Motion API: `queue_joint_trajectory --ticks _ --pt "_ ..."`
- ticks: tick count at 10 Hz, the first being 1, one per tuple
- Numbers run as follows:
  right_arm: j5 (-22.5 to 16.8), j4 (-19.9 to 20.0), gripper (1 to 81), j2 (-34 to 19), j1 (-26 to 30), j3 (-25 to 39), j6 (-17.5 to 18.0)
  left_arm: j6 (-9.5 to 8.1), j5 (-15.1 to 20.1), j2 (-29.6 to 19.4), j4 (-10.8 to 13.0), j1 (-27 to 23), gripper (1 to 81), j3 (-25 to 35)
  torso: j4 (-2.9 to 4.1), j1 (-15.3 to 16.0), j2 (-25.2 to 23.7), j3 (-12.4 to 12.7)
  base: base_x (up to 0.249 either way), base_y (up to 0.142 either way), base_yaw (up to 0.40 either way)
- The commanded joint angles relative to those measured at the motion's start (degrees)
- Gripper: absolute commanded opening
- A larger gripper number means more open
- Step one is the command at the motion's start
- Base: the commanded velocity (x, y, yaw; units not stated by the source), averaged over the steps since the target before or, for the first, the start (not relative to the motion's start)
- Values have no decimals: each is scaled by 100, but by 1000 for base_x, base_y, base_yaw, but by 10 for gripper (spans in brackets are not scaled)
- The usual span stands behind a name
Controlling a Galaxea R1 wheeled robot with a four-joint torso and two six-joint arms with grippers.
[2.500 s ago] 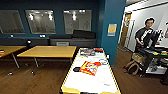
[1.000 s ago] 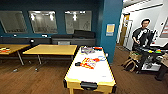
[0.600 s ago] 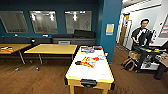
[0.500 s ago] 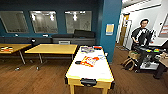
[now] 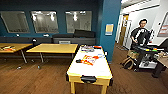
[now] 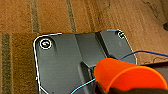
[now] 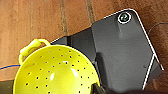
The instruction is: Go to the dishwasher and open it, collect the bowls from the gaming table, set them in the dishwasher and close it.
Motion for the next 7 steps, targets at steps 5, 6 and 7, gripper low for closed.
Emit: queue_joint_trajectory --ticks 5,6,7 --pt "-144 -64 10 -45 249 -26 -31 9 140 -73 81 -285 10 33 0 2 0 0 -112 0 0" --pt "-144 -64 10 -36 249 -26 -23 9 140 -73 72 -285 10 33 0 0 0 0 0 0 0" --pt "-144 -64 10 -27 249 -34 -23 9 140 -64 72 -276 10 33 0 -9 -4 2 0 0 0"
